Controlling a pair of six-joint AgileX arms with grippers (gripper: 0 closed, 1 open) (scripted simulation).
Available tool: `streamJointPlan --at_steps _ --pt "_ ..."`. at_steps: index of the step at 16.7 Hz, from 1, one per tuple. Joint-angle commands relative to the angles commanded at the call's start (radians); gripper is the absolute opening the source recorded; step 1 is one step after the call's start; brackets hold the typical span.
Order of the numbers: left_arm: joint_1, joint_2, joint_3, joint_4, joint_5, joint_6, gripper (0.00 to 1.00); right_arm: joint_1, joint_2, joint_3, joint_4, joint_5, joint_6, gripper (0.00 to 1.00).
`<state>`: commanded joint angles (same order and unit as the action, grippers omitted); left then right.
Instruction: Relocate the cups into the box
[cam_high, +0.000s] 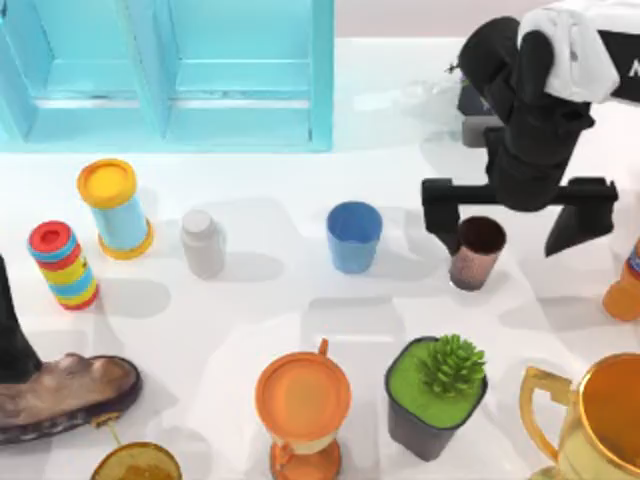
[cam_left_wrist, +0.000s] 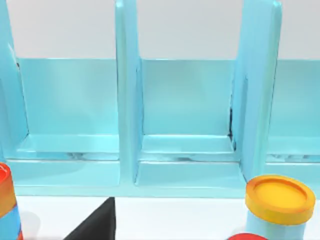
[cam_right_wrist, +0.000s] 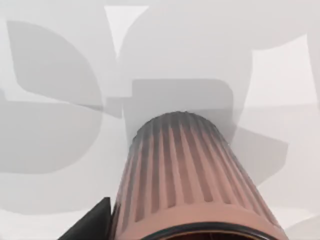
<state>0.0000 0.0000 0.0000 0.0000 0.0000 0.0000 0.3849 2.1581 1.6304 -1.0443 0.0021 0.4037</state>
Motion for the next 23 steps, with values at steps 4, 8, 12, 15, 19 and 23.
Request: streamJointPlan --at_steps 4,8,12,15,19,23 --pt "0.0 0.0 0.0 0.0 0.0 0.0 1.0 0.0 0.0 0.0 0.0 0.0 0.0 0.77" --pt "0.0 0.0 0.0 0.0 0.0 0.0 1.0 0.0 0.0 0.0 0.0 0.0 0.0 0.47" --pt "0.0 0.0 0.0 0.0 0.0 0.0 1.0 0.0 0.0 0.0 0.0 0.0 0.0 0.17" --pt "0.0 0.0 0.0 0.0 0.0 0.0 1.0 0.0 0.0 0.0 0.0 0.0 0.0 0.0" --pt "0.0 0.0 0.0 0.0 0.0 0.0 1.0 0.0 0.0 0.0 0.0 0.0 0.0 0.0" --pt "0.0 0.0 0.0 0.0 0.0 0.0 1.0 -0.002 -0.003 -0.001 0.0 0.0 0.001 0.0"
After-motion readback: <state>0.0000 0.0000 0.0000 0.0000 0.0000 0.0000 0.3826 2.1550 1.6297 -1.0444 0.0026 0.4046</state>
